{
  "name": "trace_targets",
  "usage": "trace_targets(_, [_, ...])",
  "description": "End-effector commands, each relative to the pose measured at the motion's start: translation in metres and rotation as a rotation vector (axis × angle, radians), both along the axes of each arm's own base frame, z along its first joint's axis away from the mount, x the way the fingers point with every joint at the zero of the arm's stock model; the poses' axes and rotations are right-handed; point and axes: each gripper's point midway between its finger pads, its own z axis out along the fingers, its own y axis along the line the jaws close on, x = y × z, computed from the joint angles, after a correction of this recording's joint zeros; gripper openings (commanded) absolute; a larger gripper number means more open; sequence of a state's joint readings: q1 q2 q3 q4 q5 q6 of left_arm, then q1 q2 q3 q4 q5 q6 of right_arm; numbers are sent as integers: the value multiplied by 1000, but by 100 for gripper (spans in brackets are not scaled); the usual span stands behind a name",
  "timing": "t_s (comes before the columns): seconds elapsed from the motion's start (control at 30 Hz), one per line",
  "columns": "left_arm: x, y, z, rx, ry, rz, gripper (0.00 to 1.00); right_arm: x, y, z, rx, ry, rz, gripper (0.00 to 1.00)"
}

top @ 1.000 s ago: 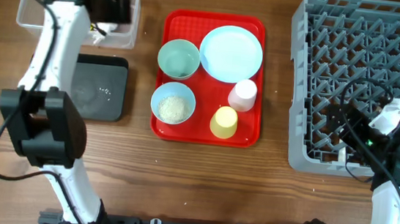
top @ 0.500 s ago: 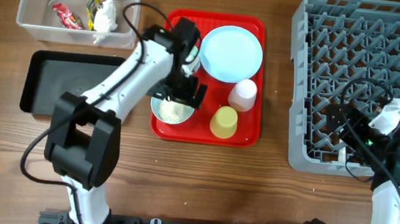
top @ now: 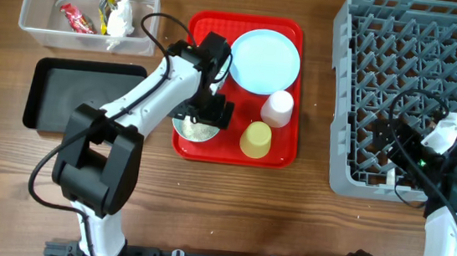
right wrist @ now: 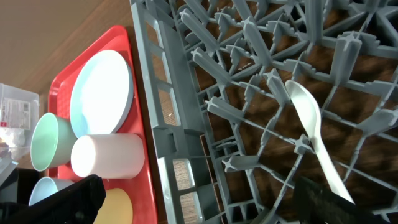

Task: Sort waste into correct bins and load items into the dishwasher rack
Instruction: 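Grasp the rim of the rice bowl with the left gripper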

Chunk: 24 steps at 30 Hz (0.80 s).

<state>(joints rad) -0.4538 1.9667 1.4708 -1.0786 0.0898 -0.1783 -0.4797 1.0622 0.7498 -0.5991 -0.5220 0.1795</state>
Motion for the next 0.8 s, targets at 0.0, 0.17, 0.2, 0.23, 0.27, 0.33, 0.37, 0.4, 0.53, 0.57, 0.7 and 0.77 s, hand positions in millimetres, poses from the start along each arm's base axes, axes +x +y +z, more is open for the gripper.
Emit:
trace_targets(0.0, [-4,-6,3,14,-20,-21,96,2,-4,4,-8,-5,-14,100])
trace_targets(0.17, [-10,-16,3,13,-19,-52,95,2,-4,4,-9,-6,-14,100])
trace_targets(0.2, [-11,-18,3,13,-19,-57,94,2,-4,4,-8,-5,-14,100])
trace_targets(0.23, [-12,-19,3,13,-19,-61,91,1,-4,3,-7,-3,-14,100])
trace_targets(0.27, [-12,-20,3,13,-19,-63,90,1,-4,2,-6,0,-14,100])
trace_targets(0.33, [-12,-19,2,14,-18,-63,88,0,-3,0,-2,8,-14,100])
trace_targets(0.37, [-13,-19,2,14,-17,-63,87,0,-3,-1,0,12,-14,100])
trace_targets(0.4, [-13,-19,1,15,-15,-62,84,1,-3,-4,5,22,-14,100])
trace_targets(0.53, [-13,-19,0,16,-14,-60,80,1,-4,-10,18,44,-14,100])
trace_targets(0.57, [-13,-19,-2,18,-11,-60,80,1,-4,-13,21,51,-14,100])
trace_targets(0.7, [-7,-22,-7,11,-23,-60,75,2,-4,-20,34,75,-14,100])
trace_targets(0.77, [-4,-24,-7,4,-37,-60,69,2,-4,-21,36,79,-14,100])
